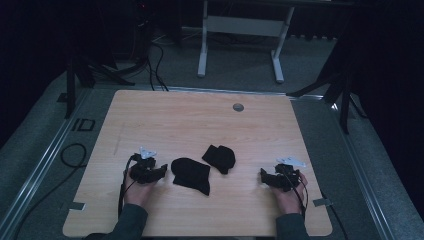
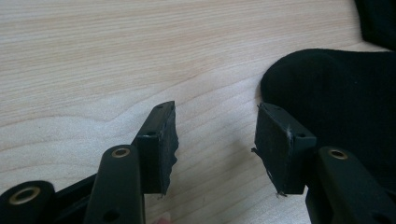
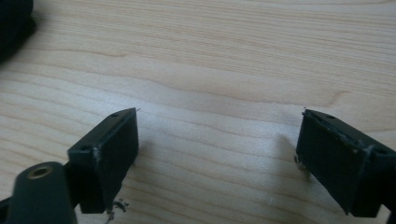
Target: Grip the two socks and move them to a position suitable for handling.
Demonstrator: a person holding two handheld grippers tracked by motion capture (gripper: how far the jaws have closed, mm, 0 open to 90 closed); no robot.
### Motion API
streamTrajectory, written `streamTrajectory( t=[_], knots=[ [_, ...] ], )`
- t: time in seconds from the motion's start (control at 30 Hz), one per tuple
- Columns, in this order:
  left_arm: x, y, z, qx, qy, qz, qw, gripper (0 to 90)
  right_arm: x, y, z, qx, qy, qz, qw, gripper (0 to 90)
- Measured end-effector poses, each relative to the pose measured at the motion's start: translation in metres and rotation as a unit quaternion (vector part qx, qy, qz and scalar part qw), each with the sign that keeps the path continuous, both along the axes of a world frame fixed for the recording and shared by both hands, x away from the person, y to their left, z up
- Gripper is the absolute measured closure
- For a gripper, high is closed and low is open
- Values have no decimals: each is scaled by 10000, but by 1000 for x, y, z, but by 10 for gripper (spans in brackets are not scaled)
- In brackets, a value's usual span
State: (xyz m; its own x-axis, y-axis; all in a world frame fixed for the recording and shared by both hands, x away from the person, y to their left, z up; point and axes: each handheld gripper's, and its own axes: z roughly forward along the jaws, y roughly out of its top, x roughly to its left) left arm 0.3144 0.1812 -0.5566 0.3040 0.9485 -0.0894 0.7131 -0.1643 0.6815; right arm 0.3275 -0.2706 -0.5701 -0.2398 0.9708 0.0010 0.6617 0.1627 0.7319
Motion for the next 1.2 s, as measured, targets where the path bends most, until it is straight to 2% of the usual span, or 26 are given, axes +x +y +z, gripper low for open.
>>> streamTrajectory(
  t=[0.33, 0.53, 0.77, 0.93, 1.2],
  knots=[
    [0, 0, 0, 82, 30, -4, 10000, 484, 0, 0, 0, -4, -2, 4, 10000, 132],
    [0, 1, -2, 117, -34, 0, 9999, 487, 0, 0, 0, 1, 0, 5, 10000, 133],
    [-1, 0, -2, 251, -109, -67, 9996, 496, 0, 0, 0, -1, -4, 19, 10000, 133],
    [0, 1, -2, 134, -61, -31, 9999, 497, 0, 0, 0, -4, -3, 33, 10000, 133],
    [2, 2, 1, 85, 108, -63, 9999, 526, 0, 0, 0, -4, -3, 32, 10000, 133]
  ],
)
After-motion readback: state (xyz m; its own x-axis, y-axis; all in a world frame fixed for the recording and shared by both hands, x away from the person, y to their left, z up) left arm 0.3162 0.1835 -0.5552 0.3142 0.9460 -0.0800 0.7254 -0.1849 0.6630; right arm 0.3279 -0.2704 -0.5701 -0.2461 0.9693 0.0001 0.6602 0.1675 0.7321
